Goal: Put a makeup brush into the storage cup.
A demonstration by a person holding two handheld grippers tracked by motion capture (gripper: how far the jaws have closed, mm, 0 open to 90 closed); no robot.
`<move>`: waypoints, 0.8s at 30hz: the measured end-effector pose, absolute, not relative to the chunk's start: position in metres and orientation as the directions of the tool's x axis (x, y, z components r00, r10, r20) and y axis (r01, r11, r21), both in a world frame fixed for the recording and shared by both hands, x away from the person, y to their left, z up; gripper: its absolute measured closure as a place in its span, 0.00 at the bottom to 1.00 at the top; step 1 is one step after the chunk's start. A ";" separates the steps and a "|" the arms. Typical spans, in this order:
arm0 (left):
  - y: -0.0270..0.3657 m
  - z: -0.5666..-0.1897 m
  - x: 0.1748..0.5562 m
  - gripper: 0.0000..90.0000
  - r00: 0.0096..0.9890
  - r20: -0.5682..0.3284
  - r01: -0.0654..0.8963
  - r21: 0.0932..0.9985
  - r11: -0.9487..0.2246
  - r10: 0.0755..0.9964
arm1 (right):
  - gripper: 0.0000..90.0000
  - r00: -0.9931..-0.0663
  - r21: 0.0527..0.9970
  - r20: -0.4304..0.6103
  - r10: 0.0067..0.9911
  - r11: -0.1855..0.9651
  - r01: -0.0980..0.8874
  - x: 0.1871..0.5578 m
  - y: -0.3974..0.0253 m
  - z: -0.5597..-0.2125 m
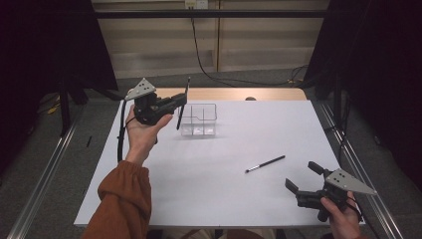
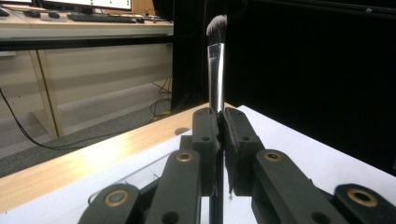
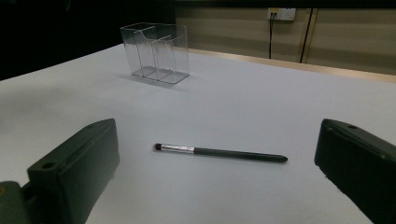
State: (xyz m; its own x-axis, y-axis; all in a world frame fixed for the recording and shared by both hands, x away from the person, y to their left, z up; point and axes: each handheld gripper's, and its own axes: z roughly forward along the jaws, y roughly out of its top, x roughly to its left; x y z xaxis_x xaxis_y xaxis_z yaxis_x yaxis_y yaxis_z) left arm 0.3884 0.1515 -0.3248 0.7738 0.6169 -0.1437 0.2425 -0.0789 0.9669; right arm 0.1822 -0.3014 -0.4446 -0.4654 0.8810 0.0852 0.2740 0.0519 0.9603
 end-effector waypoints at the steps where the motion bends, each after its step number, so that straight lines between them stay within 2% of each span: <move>1: 0.150 -0.324 0.390 0.93 0.770 -0.147 0.245 0.967 -0.074 0.621 | 0.00 -0.465 0.960 0.085 0.881 0.052 0.274 0.182 -0.301 -0.445; 24: 0.141 -0.344 0.435 0.93 0.745 -0.126 0.241 0.966 -0.089 0.655 | 0.00 -0.471 0.961 0.089 0.877 0.049 0.274 0.180 -0.303 -0.445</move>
State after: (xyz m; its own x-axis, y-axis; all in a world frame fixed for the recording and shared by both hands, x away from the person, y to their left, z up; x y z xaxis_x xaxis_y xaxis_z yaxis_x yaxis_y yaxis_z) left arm 0.4354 0.1408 -0.3437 0.7452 0.6548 -0.1259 0.2413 -0.0889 0.9664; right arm 0.1797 -0.3032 -0.4447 -0.4712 0.8775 0.0893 0.2736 0.0491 0.9606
